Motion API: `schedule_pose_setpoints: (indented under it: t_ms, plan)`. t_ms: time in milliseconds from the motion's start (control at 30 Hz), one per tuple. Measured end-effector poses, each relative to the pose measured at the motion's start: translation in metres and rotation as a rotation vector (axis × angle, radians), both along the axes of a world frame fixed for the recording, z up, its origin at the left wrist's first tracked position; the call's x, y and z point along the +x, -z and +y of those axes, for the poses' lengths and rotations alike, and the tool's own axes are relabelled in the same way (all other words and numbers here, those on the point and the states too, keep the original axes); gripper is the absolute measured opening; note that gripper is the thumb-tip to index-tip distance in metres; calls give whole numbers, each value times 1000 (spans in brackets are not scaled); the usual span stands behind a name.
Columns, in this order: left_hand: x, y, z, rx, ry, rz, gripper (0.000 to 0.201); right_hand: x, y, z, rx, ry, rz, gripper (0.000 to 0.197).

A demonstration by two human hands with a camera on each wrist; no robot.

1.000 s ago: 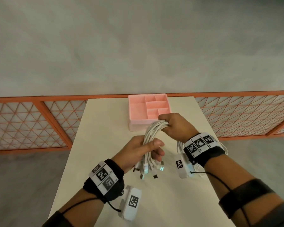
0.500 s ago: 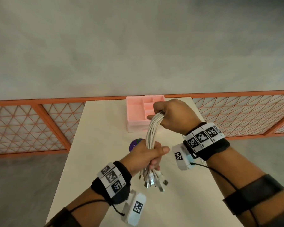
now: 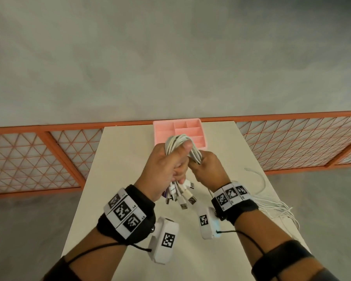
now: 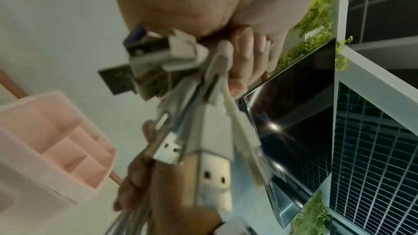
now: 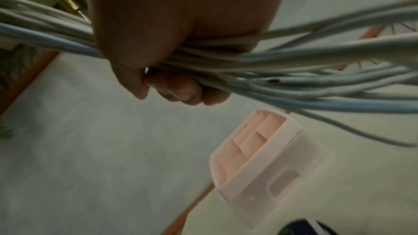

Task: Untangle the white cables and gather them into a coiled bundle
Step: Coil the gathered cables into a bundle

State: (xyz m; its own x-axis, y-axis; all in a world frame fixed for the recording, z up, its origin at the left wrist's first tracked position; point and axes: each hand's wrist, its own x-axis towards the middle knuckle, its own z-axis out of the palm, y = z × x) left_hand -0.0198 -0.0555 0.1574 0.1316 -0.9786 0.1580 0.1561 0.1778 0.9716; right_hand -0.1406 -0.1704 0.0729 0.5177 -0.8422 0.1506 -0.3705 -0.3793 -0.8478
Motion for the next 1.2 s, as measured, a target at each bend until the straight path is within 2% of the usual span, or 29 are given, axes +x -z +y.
schedule_pose_setpoints:
  t_ms: [200,267,333,400,467,500,567,700,800,867,967,1033,1100,1200]
  plan:
    - [1,2,-8,-55,-126,112,54,8,31,38,46,-153,-22,11]
    - [-1,-2,-14,-61,-167,182,52,13,41,48,91,-158,103,35]
    - [-5,-3,-21,-74,-219,255,50,22,45,60,164,-106,264,41]
    - [-4,0,-30,-86,-289,274,50,31,46,72,208,-79,207,52]
    - [1,8,-37,-77,-330,273,49,35,44,77,237,-109,134,64]
    - [5,13,-38,-73,-340,268,50,35,47,76,249,-149,119,63]
    - [11,25,-39,-75,-349,231,51,30,50,72,274,-198,162,54]
    - [17,49,-37,-76,-351,50,59,22,62,70,256,-258,279,40]
    - [18,58,-34,-91,-350,51,55,23,70,73,269,-300,321,37]
    - [17,58,-32,-64,-380,163,53,24,74,75,280,-303,365,42]
    - [15,53,-34,-29,-388,459,45,28,78,78,262,-322,427,44]
    - [14,51,-35,-26,-397,503,44,31,76,80,241,-339,450,44]
    - [16,54,-35,-39,-411,412,45,32,66,81,208,-321,475,43]
    - [25,68,-34,-56,-410,81,53,24,50,82,136,-287,523,38]
